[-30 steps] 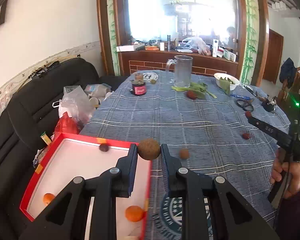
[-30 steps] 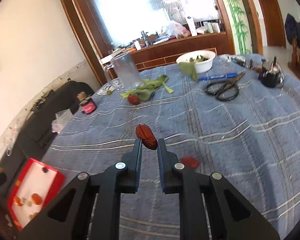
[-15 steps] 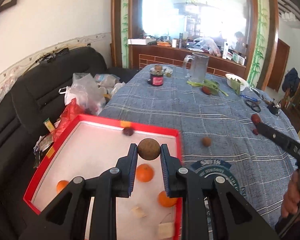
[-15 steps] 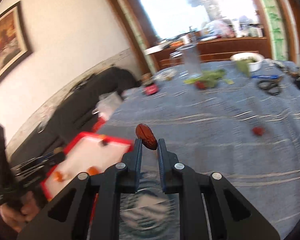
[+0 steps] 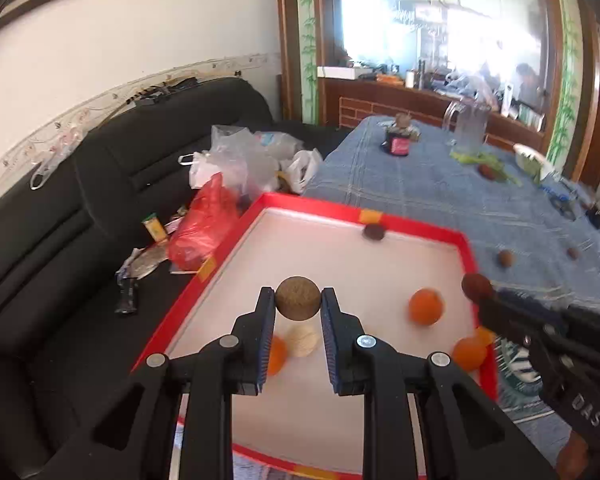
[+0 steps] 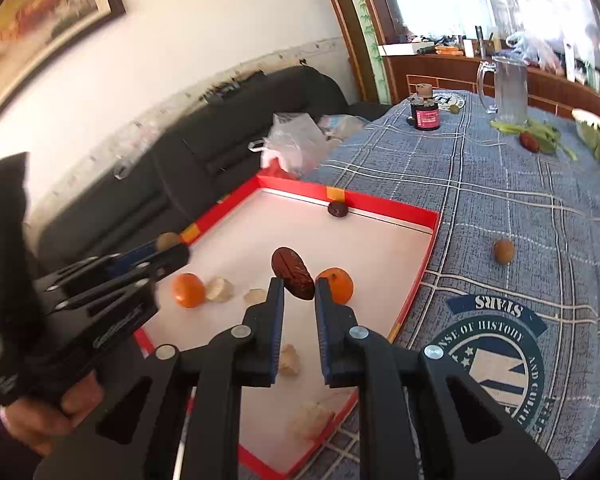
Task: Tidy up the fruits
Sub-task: 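Carry the date with the right tool and the brown nut with the left tool toward the tray, then open the right tool to drop the date while the left tool drops the nut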
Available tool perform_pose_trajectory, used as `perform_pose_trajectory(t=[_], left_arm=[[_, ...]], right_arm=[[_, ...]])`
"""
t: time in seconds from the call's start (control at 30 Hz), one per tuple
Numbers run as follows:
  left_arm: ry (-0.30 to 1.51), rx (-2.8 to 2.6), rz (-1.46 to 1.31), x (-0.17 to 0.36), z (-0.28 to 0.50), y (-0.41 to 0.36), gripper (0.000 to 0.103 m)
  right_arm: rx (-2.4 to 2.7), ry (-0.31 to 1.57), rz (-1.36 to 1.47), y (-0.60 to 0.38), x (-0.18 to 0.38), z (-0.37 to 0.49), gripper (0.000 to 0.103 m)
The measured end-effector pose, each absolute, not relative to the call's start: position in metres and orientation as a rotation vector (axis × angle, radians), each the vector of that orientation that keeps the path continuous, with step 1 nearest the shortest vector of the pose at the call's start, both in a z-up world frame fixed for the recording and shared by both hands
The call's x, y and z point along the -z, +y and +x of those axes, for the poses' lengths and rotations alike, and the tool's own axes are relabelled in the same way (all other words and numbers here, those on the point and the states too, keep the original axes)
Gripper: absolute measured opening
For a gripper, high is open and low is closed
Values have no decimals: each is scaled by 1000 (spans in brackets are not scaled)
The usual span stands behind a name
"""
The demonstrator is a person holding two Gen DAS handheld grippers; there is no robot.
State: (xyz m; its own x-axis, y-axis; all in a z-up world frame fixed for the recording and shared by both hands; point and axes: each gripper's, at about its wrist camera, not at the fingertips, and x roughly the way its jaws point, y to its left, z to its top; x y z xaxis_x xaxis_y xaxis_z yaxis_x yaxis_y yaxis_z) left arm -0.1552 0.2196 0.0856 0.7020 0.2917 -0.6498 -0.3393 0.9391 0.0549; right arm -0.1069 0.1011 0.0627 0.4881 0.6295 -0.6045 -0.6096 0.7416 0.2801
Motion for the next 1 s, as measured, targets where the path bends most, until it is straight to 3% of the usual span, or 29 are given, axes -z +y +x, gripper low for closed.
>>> perform_pose_trajectory(t=[0.27, 0.5, 1.0], left_arm=[[743, -327, -96, -73, -156, 231, 22], [805, -310, -61, -58, -140, 222, 22], [869, -357, 4, -45, -123, 209, 24]], right_arm=[[-636, 761, -7, 116, -63, -65, 18], [-571, 917, -55, 138, -40, -13, 18], [-588, 1018, -92, 142, -12, 1, 18]])
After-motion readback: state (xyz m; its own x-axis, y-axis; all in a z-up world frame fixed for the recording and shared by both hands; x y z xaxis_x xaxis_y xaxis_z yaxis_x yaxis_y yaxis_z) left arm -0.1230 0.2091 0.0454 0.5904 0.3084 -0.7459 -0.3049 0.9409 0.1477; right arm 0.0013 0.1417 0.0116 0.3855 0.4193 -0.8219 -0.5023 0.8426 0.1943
